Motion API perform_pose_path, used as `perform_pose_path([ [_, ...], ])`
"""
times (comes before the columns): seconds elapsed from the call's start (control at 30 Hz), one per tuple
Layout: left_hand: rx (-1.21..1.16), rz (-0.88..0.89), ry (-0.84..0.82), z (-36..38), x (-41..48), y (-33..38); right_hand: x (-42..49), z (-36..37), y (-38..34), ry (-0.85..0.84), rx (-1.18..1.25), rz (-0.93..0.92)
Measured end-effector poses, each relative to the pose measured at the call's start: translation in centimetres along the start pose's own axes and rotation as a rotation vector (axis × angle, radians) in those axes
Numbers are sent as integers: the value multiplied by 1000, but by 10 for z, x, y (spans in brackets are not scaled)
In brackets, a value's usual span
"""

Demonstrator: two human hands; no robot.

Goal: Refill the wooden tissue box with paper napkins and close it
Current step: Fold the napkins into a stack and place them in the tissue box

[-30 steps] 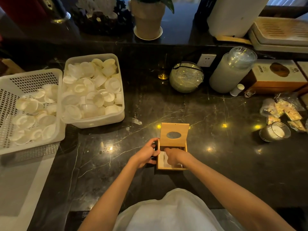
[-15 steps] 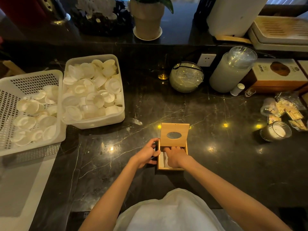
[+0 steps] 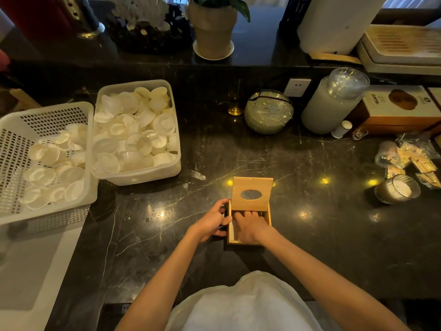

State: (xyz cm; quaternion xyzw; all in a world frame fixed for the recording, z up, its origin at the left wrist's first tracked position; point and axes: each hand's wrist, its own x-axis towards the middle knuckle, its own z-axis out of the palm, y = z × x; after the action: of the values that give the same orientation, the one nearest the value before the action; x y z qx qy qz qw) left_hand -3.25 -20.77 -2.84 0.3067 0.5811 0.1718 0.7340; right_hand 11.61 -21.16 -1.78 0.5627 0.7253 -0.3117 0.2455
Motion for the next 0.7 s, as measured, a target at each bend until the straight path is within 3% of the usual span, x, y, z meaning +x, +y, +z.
perform_pose_path([
  [0.7,8,10,-27,0,-5,1,-3,1,0,-29,72,14],
])
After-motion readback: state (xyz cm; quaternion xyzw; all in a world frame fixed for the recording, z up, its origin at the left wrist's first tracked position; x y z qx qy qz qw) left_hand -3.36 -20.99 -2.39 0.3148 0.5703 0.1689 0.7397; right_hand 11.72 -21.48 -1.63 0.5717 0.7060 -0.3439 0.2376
